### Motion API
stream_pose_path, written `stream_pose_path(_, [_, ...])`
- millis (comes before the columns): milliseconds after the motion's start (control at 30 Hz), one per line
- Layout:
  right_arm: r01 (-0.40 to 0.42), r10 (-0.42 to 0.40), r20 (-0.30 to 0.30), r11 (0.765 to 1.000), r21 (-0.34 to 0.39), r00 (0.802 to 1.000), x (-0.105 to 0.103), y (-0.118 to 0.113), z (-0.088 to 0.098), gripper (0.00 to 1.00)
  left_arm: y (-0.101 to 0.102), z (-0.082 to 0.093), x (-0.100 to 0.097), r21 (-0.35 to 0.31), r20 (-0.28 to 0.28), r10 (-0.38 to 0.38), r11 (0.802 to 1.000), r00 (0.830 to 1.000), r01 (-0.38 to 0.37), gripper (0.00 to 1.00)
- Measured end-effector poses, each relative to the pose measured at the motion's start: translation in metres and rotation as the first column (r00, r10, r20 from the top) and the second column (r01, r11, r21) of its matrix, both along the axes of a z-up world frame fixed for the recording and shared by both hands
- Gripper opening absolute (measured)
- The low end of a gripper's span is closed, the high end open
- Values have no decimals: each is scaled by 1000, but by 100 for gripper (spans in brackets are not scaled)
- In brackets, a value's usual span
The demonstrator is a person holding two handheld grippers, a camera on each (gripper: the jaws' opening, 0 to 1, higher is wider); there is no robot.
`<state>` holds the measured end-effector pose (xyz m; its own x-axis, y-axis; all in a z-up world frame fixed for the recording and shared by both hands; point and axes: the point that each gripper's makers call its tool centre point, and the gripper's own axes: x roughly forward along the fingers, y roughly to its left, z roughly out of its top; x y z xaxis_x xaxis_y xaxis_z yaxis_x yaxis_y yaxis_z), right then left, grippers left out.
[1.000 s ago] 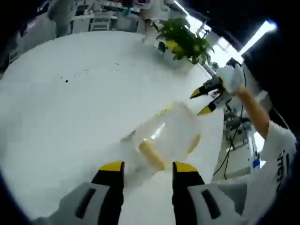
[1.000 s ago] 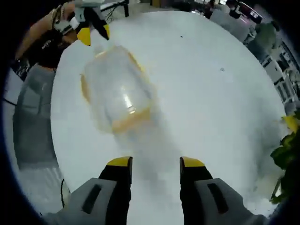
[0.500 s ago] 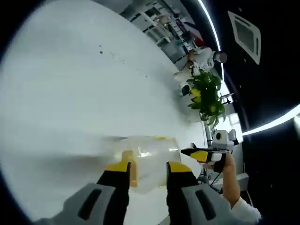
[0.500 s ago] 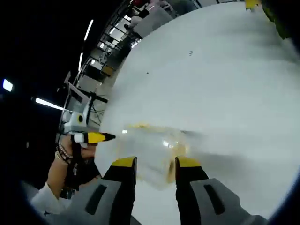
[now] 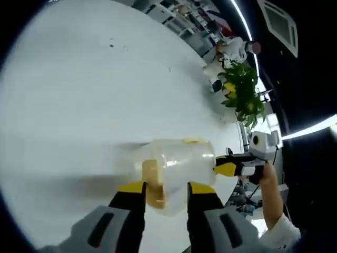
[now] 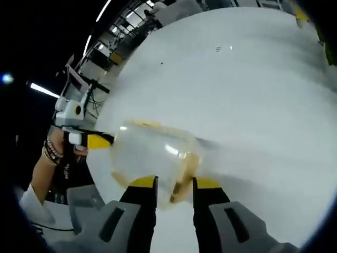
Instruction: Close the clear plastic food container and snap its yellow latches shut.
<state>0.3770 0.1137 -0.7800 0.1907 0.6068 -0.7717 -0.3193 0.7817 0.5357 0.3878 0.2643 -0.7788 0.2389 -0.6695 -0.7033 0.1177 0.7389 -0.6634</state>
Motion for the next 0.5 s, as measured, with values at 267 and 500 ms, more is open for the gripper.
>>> stream_pose_path(267, [-12,12,10,1000,-4,1000,5,-1,-1,22,6,-5,1,9,-34,32,999,999,-32,12])
stream_pose_path(500, [-16,16,0,1000,-18,1000,1,2,0,23,7,-4,3,30,-35,4,1000,999,-3,12])
